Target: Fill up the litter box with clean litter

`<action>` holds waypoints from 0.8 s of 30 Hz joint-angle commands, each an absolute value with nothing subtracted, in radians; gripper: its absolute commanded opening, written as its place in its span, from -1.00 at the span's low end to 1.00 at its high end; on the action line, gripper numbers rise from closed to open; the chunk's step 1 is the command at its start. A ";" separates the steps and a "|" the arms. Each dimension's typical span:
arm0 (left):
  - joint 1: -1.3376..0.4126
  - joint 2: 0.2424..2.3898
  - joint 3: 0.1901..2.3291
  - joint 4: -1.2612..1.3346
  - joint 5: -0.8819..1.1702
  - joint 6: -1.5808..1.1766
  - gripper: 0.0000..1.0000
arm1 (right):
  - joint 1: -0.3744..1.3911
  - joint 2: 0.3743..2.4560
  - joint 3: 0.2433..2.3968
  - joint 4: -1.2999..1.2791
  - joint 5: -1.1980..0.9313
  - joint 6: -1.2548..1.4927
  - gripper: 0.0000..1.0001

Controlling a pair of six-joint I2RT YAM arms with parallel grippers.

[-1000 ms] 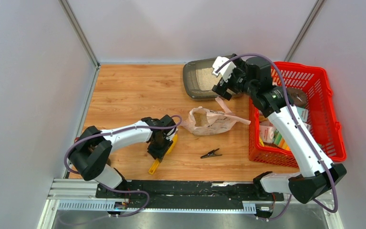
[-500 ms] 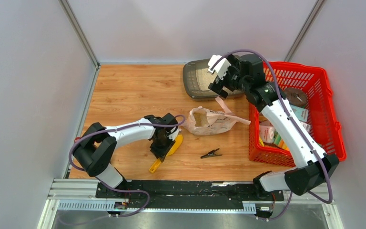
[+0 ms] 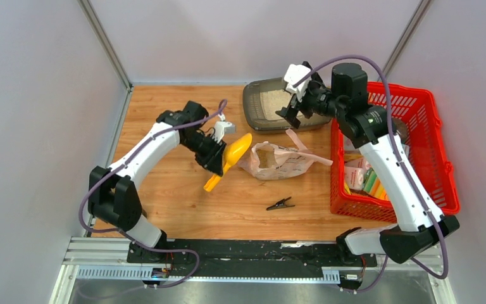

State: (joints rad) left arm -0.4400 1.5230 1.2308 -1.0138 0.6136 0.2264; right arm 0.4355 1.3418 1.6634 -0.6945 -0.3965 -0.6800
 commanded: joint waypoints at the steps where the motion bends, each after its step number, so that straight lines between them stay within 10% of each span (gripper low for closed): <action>1: -0.385 1.615 1.462 -1.274 0.919 0.540 -1.00 | 0.469 1.321 1.672 -0.744 -0.624 -0.779 0.98; 8: -0.365 1.841 1.804 -1.762 1.003 0.893 -1.00 | 0.604 1.258 1.465 -0.626 -0.542 -1.190 0.91; 24: -0.354 1.832 1.784 -1.763 1.086 0.836 -1.00 | 0.738 1.243 1.051 0.034 -0.399 -1.627 0.54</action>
